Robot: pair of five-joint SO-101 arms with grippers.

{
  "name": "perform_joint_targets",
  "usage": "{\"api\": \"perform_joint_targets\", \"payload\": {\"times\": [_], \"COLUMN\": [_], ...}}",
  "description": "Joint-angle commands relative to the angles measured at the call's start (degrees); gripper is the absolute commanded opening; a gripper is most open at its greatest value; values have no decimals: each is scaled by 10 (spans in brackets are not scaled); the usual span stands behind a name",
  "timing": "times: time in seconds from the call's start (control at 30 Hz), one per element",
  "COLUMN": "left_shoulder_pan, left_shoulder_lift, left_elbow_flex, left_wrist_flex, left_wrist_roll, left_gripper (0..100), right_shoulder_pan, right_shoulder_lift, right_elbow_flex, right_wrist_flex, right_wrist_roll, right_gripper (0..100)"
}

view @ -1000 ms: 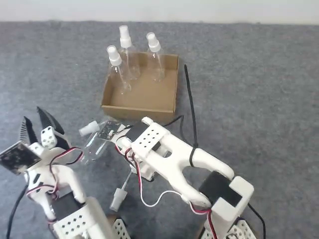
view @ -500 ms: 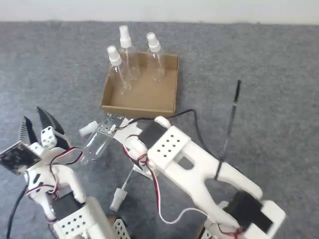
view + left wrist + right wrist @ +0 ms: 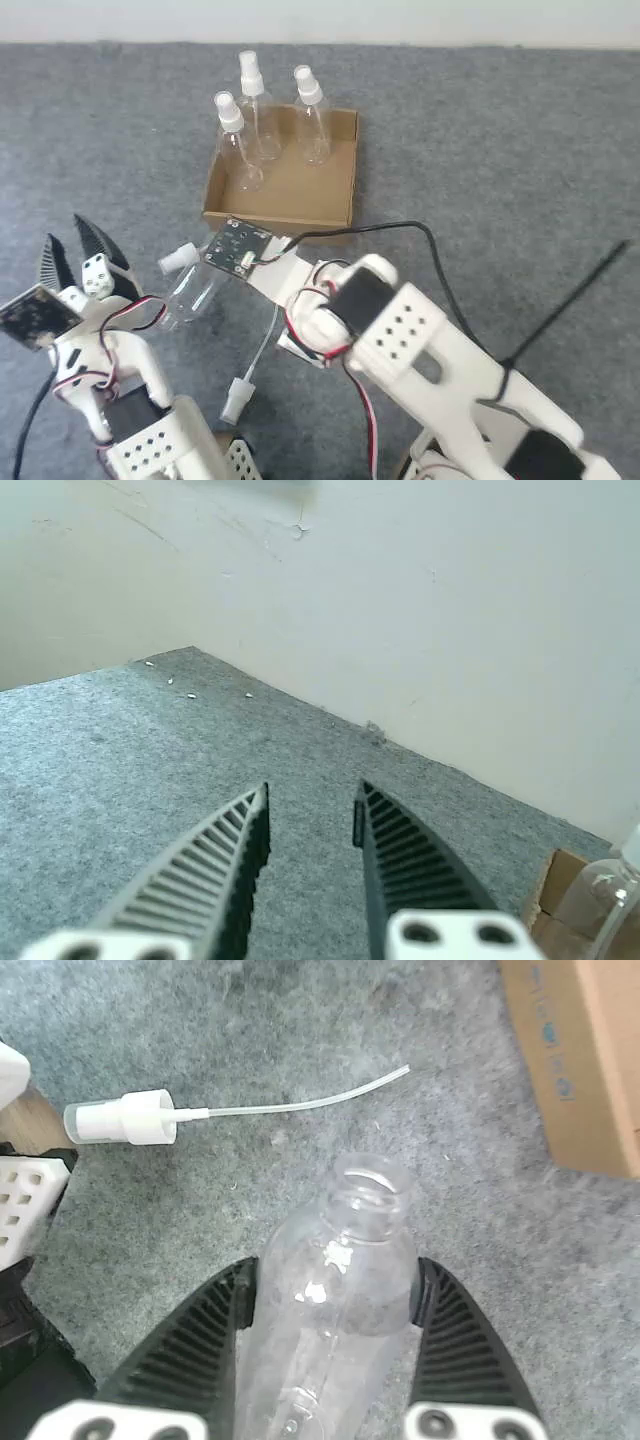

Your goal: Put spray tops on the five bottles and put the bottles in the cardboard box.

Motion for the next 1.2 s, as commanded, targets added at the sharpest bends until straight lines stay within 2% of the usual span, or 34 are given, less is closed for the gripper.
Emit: {"api": "perform_joint_targets", "payload": {"times": [0.0,0.33,0.43,0.6,0.8,1.03,1.17], "left_shoulder_pan": [2,2,18,23,24,24,47], "left_shoulder_lift": [-4,-4,-4,-4,-4,-4,-4], "left_elbow_flex": [-6,-5,0,0,0,0,0], "left_wrist_flex": [-22,-22,-22,-22,-22,-22,-18], "left_wrist_roll": [4,4,2,-19,-19,-20,-37], "left_gripper": [134,134,134,134,134,134,134], "right_shoulder_pan": [11,11,21,84,141,176,177], "right_shoulder_lift": [-84,-235,-277,-345,-418,-463,-471], "right_elbow_flex": [-4,33,88,210,344,405,422], "right_wrist_flex": [7,-10,-58,-180,-323,-391,-407], "right_wrist_roll": [-4,-8,-8,-11,-98,-100,-100], "right_gripper": [101,101,101,101,101,101,101]}}
